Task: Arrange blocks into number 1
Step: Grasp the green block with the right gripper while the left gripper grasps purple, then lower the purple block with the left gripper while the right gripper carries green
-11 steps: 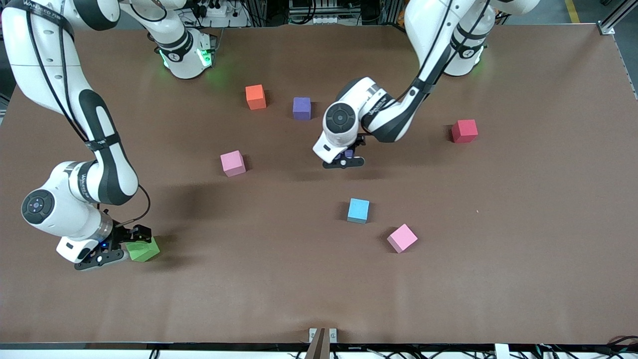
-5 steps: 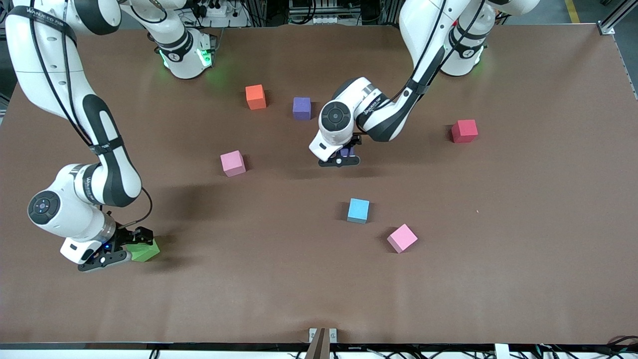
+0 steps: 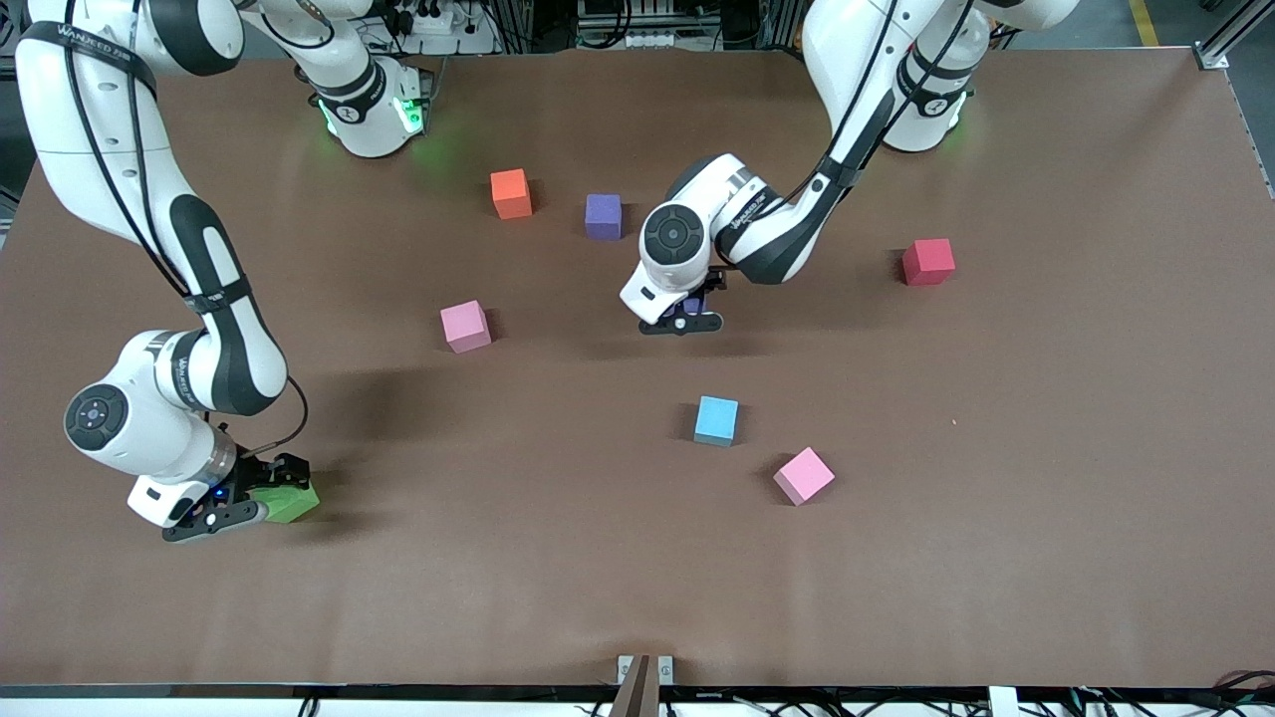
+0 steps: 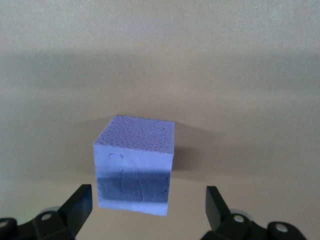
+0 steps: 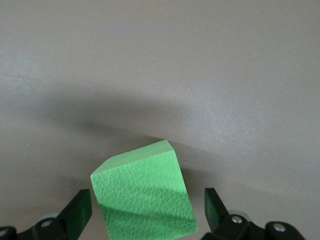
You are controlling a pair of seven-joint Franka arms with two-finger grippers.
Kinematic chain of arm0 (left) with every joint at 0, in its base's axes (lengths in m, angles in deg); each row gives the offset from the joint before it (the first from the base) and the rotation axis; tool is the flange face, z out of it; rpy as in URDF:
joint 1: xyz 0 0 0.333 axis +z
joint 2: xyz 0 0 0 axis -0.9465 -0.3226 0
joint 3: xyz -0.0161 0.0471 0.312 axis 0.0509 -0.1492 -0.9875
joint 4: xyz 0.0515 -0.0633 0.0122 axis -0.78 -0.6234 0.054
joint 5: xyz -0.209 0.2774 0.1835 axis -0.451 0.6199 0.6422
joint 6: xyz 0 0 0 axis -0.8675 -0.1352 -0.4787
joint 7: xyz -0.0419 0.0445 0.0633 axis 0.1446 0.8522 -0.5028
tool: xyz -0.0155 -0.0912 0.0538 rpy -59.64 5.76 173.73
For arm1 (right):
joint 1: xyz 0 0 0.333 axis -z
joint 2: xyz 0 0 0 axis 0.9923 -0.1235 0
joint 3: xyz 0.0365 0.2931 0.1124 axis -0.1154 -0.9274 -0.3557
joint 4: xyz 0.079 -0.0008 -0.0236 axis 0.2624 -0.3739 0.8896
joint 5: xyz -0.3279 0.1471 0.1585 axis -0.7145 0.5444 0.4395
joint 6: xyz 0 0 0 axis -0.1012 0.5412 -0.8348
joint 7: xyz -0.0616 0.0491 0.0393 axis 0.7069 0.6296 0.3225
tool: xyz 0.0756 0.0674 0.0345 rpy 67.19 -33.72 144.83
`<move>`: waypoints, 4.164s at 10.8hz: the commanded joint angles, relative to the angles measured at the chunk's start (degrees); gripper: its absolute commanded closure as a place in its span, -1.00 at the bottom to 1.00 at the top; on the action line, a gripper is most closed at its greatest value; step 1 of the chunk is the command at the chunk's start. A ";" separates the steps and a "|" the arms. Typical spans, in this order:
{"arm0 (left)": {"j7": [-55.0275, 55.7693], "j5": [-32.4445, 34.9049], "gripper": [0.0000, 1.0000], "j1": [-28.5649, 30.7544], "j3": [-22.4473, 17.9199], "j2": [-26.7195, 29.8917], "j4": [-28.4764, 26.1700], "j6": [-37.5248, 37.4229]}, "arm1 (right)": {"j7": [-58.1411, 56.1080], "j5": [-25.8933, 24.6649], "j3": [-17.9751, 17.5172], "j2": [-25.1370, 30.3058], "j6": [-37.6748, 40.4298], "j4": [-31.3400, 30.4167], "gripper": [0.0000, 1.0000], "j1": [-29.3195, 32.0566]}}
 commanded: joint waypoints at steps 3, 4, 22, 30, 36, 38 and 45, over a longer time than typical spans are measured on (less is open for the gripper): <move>-3.88 -0.22 -1.00 0.05 -0.53 0.39 -0.41 -1.35 | 0.12 0.48 -0.61 -1.98 -2.13 0.79 -1.00 1.05; -3.45 -0.22 -1.00 0.05 -0.44 0.39 -0.33 -1.35 | 0.12 1.62 -0.61 -2.07 -2.13 0.87 -1.00 1.05; 16.41 1.63 0.77 -19.28 0.97 -5.59 4.07 5.33 | 10.05 6.46 -0.61 19.89 10.35 -14.23 0.08 0.52; 15.81 1.63 1.00 -18.40 -2.72 -6.72 9.94 5.42 | 28.76 9.52 -0.61 33.16 16.77 -25.30 0.09 -6.94; 5.79 1.45 1.00 -18.32 -5.45 -10.77 14.97 5.42 | 37.99 12.35 -0.61 35.99 16.77 -29.27 0.09 -13.45; 5.43 1.45 1.00 -18.23 -5.54 -12.43 17.50 5.42 | 38.53 12.35 -0.61 35.55 16.77 -29.36 0.09 -13.89; 5.87 1.10 1.00 -17.00 -7.56 -14.81 21.65 5.95 | 38.35 15.25 -0.61 35.02 16.06 -28.92 0.08 -16.35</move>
